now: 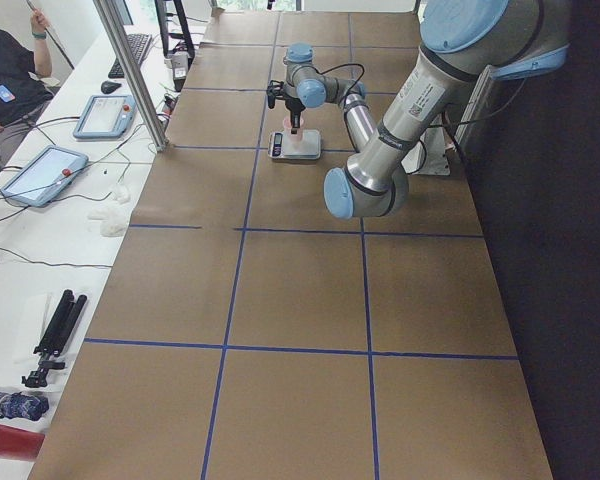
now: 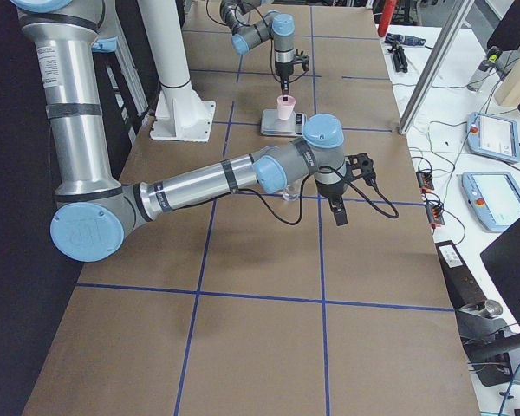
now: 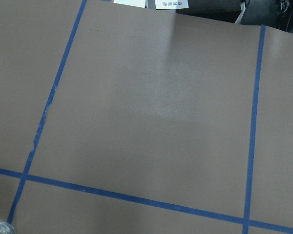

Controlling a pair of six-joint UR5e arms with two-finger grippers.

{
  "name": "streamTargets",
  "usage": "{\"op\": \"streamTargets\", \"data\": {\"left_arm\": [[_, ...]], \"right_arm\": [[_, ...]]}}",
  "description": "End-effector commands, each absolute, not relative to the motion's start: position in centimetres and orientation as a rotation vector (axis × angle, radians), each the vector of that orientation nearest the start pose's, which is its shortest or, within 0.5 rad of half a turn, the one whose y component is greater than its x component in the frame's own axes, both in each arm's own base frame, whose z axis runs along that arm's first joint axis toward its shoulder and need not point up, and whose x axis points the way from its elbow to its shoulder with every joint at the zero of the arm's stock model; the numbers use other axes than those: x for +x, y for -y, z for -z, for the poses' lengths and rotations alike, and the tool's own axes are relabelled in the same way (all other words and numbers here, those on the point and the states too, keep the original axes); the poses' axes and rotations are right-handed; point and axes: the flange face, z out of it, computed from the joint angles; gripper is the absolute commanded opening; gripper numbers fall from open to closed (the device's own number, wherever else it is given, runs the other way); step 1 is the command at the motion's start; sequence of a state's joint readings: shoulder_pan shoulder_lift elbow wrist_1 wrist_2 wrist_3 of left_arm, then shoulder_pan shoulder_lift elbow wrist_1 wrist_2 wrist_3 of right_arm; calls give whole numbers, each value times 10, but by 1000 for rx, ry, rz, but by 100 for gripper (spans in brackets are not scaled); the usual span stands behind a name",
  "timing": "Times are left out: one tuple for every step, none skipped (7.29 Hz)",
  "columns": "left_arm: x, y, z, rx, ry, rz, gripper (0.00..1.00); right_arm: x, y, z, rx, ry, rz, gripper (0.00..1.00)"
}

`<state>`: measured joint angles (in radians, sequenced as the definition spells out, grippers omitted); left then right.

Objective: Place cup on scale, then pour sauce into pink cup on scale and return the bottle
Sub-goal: 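Carry the pink cup with the left gripper onto the scale, then release the cup and withdraw the left gripper away from the scale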

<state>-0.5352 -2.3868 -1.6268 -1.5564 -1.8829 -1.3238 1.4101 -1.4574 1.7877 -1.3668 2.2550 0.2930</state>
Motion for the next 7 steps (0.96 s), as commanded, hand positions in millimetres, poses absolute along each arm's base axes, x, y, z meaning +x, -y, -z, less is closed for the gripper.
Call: {"op": "streamTargets", "data": {"left_arm": [[551, 442, -142, 53, -902, 129, 34], [551, 442, -147, 57, -910, 127, 51], [551, 442, -153, 61, -914, 123, 93], [539, 437, -143, 74, -934, 119, 100], [481, 433, -142, 133, -953, 91, 100], [397, 438, -139, 247, -939, 27, 100], [335, 449, -148, 314, -898, -25, 100]], "right_arm": [[-17, 549, -473, 349, 765, 57, 100], [-17, 549, -473, 349, 765, 57, 100], [-18, 548, -473, 350, 765, 59, 100], [-18, 549, -471, 353, 766, 60, 100], [-19, 549, -465, 364, 769, 66, 100], [-20, 546, -448, 381, 794, 70, 100], [-27, 537, -424, 362, 869, 23, 100]]}}
